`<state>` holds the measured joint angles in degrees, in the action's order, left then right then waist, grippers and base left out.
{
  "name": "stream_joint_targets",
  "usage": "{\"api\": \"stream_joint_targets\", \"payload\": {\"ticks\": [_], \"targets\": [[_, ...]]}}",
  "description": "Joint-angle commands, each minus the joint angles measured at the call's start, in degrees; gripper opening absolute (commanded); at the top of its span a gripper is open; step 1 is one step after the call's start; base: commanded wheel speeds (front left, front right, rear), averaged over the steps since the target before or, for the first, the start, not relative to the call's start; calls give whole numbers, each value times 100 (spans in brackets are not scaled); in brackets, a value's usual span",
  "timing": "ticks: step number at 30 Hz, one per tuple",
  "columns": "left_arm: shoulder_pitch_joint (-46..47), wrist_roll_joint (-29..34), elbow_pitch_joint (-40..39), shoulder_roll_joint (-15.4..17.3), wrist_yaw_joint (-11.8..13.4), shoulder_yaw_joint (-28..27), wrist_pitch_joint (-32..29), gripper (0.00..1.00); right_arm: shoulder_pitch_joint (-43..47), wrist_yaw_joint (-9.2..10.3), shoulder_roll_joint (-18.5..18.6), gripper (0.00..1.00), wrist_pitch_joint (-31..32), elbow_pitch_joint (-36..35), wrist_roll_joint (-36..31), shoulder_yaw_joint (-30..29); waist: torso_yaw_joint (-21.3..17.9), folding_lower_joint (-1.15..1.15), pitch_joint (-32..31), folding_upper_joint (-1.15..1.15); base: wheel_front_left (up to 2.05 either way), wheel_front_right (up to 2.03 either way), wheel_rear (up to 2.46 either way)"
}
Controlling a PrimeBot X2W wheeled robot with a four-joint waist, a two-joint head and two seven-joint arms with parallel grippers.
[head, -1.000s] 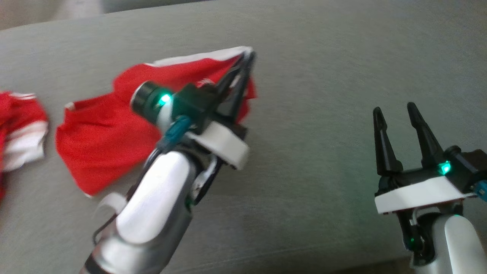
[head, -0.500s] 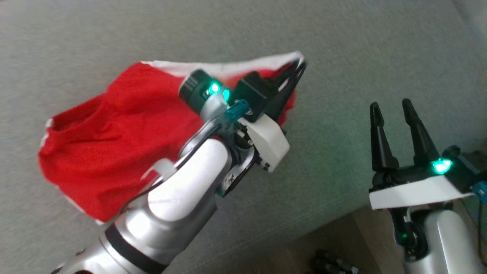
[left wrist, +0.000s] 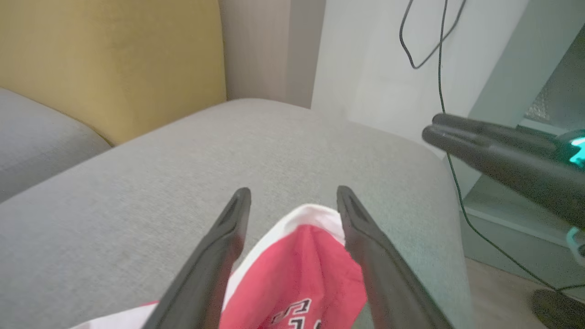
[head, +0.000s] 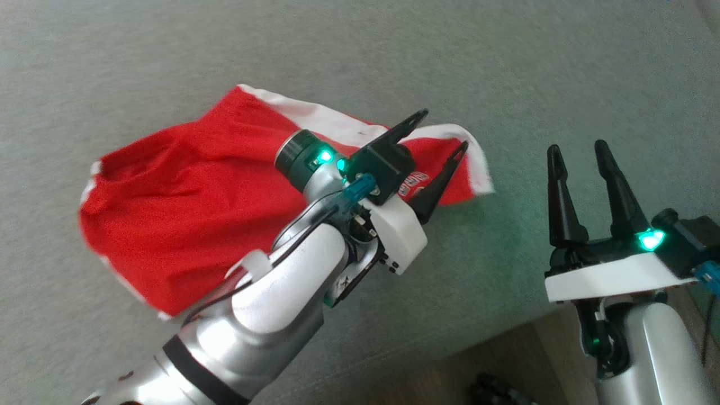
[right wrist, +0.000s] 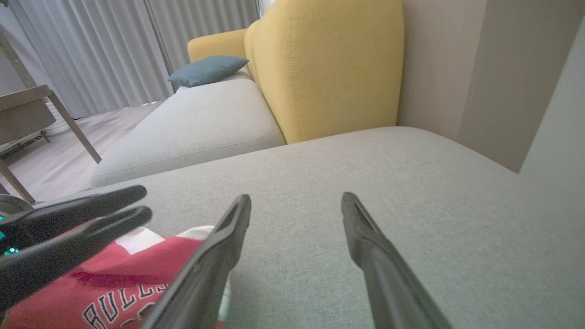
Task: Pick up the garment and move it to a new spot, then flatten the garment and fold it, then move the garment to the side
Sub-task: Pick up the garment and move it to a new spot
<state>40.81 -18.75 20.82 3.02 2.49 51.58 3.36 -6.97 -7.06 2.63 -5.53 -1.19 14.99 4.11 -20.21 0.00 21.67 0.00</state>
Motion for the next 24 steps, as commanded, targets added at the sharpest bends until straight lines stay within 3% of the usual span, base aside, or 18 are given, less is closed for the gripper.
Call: {"api": "stream_joint_targets", "payload": {"ticks": [1, 6, 13, 20, 24], "targets": [[84, 30, -242, -11, 66, -138, 112, 100, -97, -43, 25, 100, 17, -194, -57, 69, 279, 0, -232, 0, 0, 0, 0], [-165, 13, -491, 175, 403, -400, 545, 100, 5, -43, 25, 100, 194, -277, -225, 2, 776, 0, -550, 0, 0, 0, 0], [-693, -223, -807, 752, 904, -1091, 900, 100, 188, -43, 25, 100, 450, -439, -411, -109, 1363, 0, -835, 0, 0, 0, 0], [-1377, -492, -1050, 1375, 1217, -1786, 1089, 100, 378, -43, 31, 100, 640, -544, -531, -237, 1789, 0, -1089, 0, 0, 0, 0], [-1802, -637, -1211, 1677, 1260, -2172, 1142, 100, 473, -43, 41, 100, 724, -596, -564, -281, 1945, 0, -1216, 0, 0, 0, 0]]}}
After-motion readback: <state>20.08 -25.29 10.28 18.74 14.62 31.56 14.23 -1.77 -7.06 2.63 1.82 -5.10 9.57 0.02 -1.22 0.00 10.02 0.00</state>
